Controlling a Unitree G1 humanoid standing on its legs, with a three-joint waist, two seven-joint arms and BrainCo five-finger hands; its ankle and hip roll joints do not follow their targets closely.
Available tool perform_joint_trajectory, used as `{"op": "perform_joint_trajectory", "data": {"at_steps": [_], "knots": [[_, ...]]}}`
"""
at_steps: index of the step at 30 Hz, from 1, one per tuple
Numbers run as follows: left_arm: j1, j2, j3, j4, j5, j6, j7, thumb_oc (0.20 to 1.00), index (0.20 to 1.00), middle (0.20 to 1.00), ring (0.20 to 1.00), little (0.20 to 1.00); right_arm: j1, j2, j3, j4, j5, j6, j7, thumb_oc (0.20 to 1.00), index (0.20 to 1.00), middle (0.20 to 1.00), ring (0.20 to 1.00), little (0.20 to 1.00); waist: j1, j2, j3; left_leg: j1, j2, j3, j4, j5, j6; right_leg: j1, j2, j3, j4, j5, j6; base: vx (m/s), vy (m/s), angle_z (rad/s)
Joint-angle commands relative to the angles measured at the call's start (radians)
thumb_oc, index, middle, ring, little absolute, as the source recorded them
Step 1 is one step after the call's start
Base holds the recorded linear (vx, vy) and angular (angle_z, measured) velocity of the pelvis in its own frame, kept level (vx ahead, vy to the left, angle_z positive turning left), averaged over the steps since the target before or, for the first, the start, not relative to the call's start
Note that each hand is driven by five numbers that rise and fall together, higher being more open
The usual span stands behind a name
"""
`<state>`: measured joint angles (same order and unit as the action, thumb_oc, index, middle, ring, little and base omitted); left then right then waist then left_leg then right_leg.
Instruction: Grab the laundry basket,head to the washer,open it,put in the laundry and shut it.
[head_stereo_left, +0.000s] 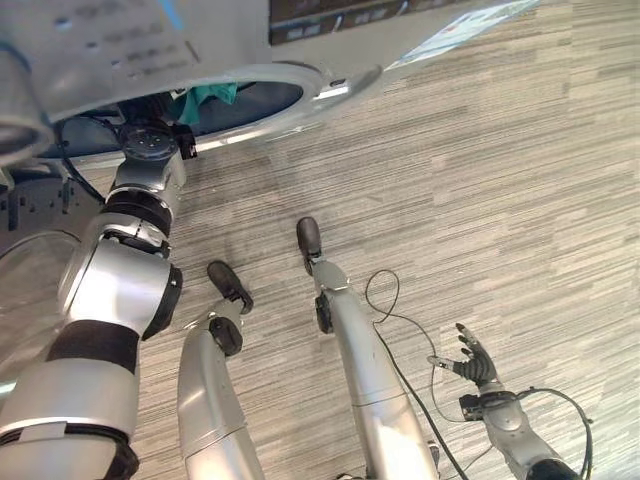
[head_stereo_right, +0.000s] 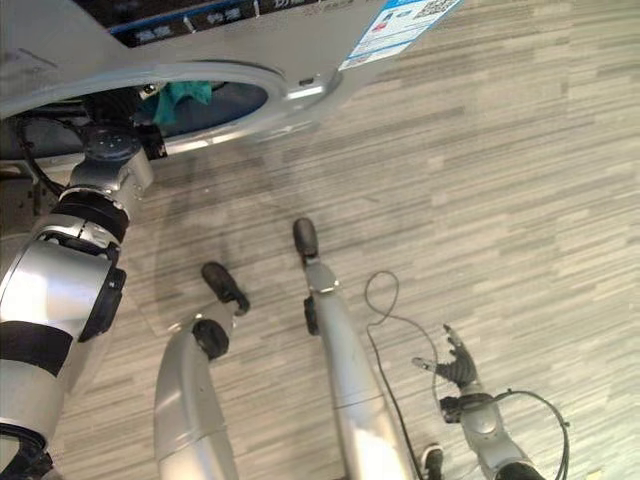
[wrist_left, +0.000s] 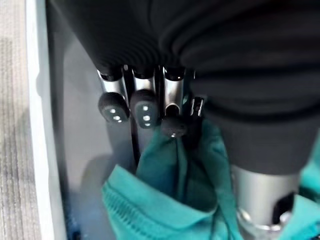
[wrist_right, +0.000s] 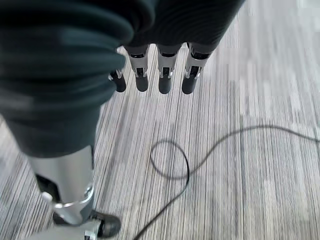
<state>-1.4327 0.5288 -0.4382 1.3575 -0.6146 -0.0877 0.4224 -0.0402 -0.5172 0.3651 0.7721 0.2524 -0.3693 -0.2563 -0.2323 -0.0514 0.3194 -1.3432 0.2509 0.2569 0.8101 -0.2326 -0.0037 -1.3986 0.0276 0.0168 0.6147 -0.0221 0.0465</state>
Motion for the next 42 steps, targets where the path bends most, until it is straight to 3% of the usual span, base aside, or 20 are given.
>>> {"op": "perform_joint_trajectory", "data": {"at_steps": [1, 6, 11, 12, 14, 19, 23, 35, 37, 38, 39, 40, 41, 42], "knots": [[-0.160, 0.106, -0.053, -0.080, -0.053, -0.131, -0.034, 1.000, 1.000, 1.000, 1.000, 1.000, 0.089, -0.040, -0.028, -0.033, 0.039, 0.006, 0.004, 1.000, 1.000, 1.000, 1.000, 1.000, -0.012, 0.049, -0.028, 0.006, 0.023, -0.055, 0.126, -0.113, 0.001, 0.025, -0.028, -0.038, 0.058, -0.004, 0.029, 0.00, 0.000, 0.00], [-0.221, 0.078, -0.059, -0.199, -0.237, -0.224, -0.032, 1.000, 1.000, 1.000, 1.000, 1.000, 0.118, -0.034, -0.060, -0.046, 0.042, 0.013, 0.001, 1.000, 1.000, 1.000, 1.000, 1.000, -0.004, 0.066, -0.036, 0.000, 0.009, -0.050, 0.133, -0.121, 0.007, 0.015, -0.035, -0.044, 0.069, -0.010, 0.029, 0.02, 0.032, 0.04], [-0.238, 0.075, -0.051, -0.231, -0.308, -0.255, -0.043, 1.000, 1.000, 1.000, 1.000, 1.000, 0.111, -0.043, -0.067, -0.060, 0.036, 0.015, -0.005, 1.000, 1.000, 1.000, 1.000, 1.000, 0.000, 0.069, -0.038, 0.001, 0.009, -0.046, 0.145, -0.130, 0.011, 0.010, -0.035, -0.042, 0.080, -0.013, 0.028, 0.01, 0.030, -0.06], [-0.228, 0.077, -0.054, -0.264, -0.335, -0.263, -0.060, 0.363, 0.363, 0.363, 0.363, 0.363, 0.114, -0.041, -0.074, -0.059, 0.032, 0.016, -0.007, 1.000, 1.000, 1.000, 1.000, 1.000, 0.004, 0.074, -0.039, 0.003, 0.008, -0.044, 0.154, -0.133, 0.013, 0.009, -0.037, -0.042, 0.087, -0.014, 0.028, 0.01, 0.018, -0.05], [-0.220, 0.074, -0.055, -0.286, -0.353, -0.271, -0.065, 0.200, 0.200, 0.200, 0.200, 0.200, 0.121, -0.042, -0.080, -0.062, 0.027, 0.018, -0.007, 1.000, 1.000, 1.000, 1.000, 1.000, 0.010, 0.080, -0.039, 0.008, 0.005, -0.041, 0.153, -0.132, 0.013, 0.013, -0.040, -0.043, 0.089, -0.014, 0.027, 0.00, 0.009, 0.03], [-0.260, 0.063, -0.079, -0.325, -0.390, -0.294, -0.064, 0.200, 0.200, 0.200, 0.200, 0.200, 0.126, -0.052, -0.093, -0.061, 0.018, 0.026, -0.007, 1.000, 1.000, 1.000, 1.000, 1.000, 0.027, 0.097, -0.033, 0.051, -0.014, -0.028, 0.105, -0.117, 0.010, 0.040, -0.053, -0.036, 0.057, 0.001, 0.030, -0.03, 0.033, 0.08], [-0.327, 0.089, -0.094, -0.347, -0.434, -0.328, -0.062, 0.200, 0.200, 0.200, 0.200, 0.200, 0.103, -0.075, -0.099, -0.063, 0.018, 0.028, -0.007, 1.000, 1.000, 1.000, 1.000, 1.000, 0.017, 0.091, -0.012, 0.091, -0.034, -0.006, 0.055, -0.102, 0.008, 0.075, -0.056, -0.018, -0.004, 0.034, 0.038, -0.05, 0.039, 0.04], [-0.326, 0.097, -0.091, -0.412, -0.444, -0.377, -0.058, 0.200, 0.200, 0.200, 0.200, 0.200, 0.129, -0.058, -0.105, -0.047, 0.005, 0.038, 0.003, 1.000, 1.000, 1.000, 1.000, 1.000, 0.025, 0.103, -0.033, 0.147, -0.028, 0.007, 0.026, -0.091, 0.007, 0.119, -0.049, -0.002, -0.023, 0.032, 0.034, 0.00, 0.004, -0.03], [-0.307, 0.114, -0.091, -0.431, -0.385, -0.380, -0.034, 0.200, 0.200, 0.200, 0.200, 0.200, 0.133, -0.062, -0.097, -0.058, 0.006, 0.032, 0.013, 1.000, 1.000, 1.000, 1.000, 1.000, 0.025, 0.105, -0.032, 0.171, -0.026, 0.007, 0.014, -0.086, 0.002, 0.142, -0.048, 0.005, -0.035, 0.033, 0.033, 0.00, 0.000, 0.00], [-0.307, 0.119, -0.099, -0.407, -0.341, -0.361, -0.018, 0.410, 0.410, 0.410, 0.410, 0.410, 0.128, -0.065, -0.092, -0.049, 0.006, 0.030, 0.012, 1.000, 1.000, 1.000, 1.000, 1.000, 0.024, 0.107, -0.031, 0.176, -0.027, 0.007, 0.012, -0.084, 0.001, 0.149, -0.047, 0.005, -0.040, 0.032, 0.032, 0.00, 0.000, 0.00], [-0.318, 0.132, -0.126, -0.357, -0.276, -0.318, -0.001, 1.000, 1.000, 1.000, 1.000, 1.000, 0.121, -0.074, -0.086, -0.047, 0.007, 0.029, 0.009, 1.000, 1.000, 1.000, 1.000, 1.000, 0.024, 0.108, -0.030, 0.179, -0.027, 0.010, 0.012, -0.083, 0.001, 0.154, -0.047, 0.004, -0.043, 0.033, 0.030, 0.00, 0.000, 0.00], [-0.339, 0.146, -0.182, -0.254, -0.181, -0.235, -0.017, 1.000, 1.000, 1.000, 1.000, 1.000, 0.111, -0.086, -0.080, -0.044, 0.010, 0.028, 0.008, 1.000, 1.000, 1.000, 1.000, 1.000, 0.026, 0.110, -0.028, 0.178, -0.026, 0.010, 0.017, -0.084, 0.001, 0.160, -0.046, 0.001, -0.042, 0.029, 0.029, -0.03, -0.016, -0.03], [-0.347, 0.146, -0.186, -0.248, -0.181, -0.234, -0.020, 1.000, 1.000, 1.000, 1.000, 1.000, 0.108, -0.084, -0.080, -0.044, 0.010, 0.028, 0.008, 1.000, 1.000, 1.000, 1.000, 1.000, 0.025, 0.107, -0.026, 0.176, -0.026, 0.010, 0.016, -0.080, 0.002, 0.160, -0.047, 0.001, -0.045, 0.033, 0.028, -0.03, -0.021, -0.04], [-0.349, 0.163, -0.227, -0.156, -0.103, -0.171, -0.057, 1.000, 1.000, 1.000, 1.000, 1.000, 0.095, -0.091, -0.077, -0.032, 0.012, 0.024, 0.007, 1.000, 1.000, 1.000, 1.000, 1.000, 0.027, 0.109, -0.028, 0.172, -0.027, 0.009, 0.018, -0.075, 0.003, 0.161, -0.047, -0.002, -0.046, 0.034, 0.025, -0.05, -0.010, -0.04]]}}
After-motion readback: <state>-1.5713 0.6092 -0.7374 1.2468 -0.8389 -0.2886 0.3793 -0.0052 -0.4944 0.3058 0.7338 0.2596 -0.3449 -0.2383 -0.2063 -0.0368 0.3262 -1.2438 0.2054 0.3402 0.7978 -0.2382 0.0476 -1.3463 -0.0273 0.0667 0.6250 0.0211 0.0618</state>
